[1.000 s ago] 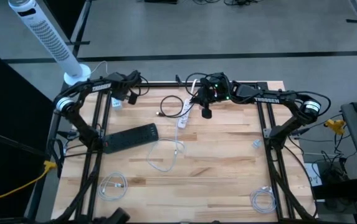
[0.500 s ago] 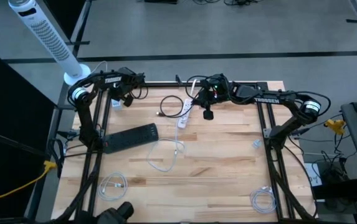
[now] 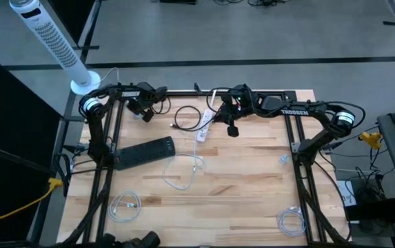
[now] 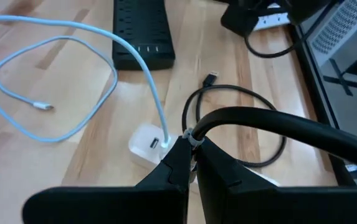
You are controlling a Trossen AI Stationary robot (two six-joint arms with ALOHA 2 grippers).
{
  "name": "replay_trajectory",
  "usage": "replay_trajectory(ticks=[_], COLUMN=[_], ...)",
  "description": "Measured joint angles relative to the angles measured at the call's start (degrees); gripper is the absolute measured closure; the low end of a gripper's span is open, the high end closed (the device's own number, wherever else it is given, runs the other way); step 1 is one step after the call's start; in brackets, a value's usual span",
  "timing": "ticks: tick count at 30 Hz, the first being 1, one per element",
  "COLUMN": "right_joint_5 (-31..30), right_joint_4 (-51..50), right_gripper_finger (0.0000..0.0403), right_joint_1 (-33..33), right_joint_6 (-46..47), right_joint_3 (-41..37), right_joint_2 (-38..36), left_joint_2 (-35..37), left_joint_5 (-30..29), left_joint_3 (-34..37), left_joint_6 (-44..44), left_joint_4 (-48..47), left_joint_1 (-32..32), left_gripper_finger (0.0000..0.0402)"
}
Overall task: Insert USB
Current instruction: Insert the left black USB cable into the left white outlet
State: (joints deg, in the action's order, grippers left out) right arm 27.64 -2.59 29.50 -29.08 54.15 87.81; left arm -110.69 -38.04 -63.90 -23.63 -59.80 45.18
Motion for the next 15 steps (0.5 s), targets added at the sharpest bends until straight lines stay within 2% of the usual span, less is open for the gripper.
replay_trajectory(ticks=[2, 4, 8, 15], right_joint_5=[0.0, -0.01, -0.02, 0.02], right_joint_4=[0.19, 0.26, 0.33, 0.5], right_gripper_finger=[0.0402, 0.0402, 0.0402, 0.0402], right_joint_1=[0.0, 0.0, -0.11, -0.24], right_joint_6=[0.13, 0.67, 0.98, 0.98], right_joint_3=[0.0, 0.0, 0.0, 0.0], right_joint_2=[0.0, 0.0, 0.0, 0.0], left_joint_2=[-0.02, -0.36, -0.31, 1.17], left_joint_5=[0.7, 5.13, 8.51, 7.27], left_joint_3=[-0.02, 0.14, 0.0, -4.0], left_joint_6=[0.01, 0.39, 2.4, 3.12], left_joint_4=[1.57, 4.11, 6.92, 2.47], left_joint_1=[-2.09, -4.3, -8.26, -12.47], left_gripper_finger=[0.0401, 0.0401, 0.0401, 0.0401])
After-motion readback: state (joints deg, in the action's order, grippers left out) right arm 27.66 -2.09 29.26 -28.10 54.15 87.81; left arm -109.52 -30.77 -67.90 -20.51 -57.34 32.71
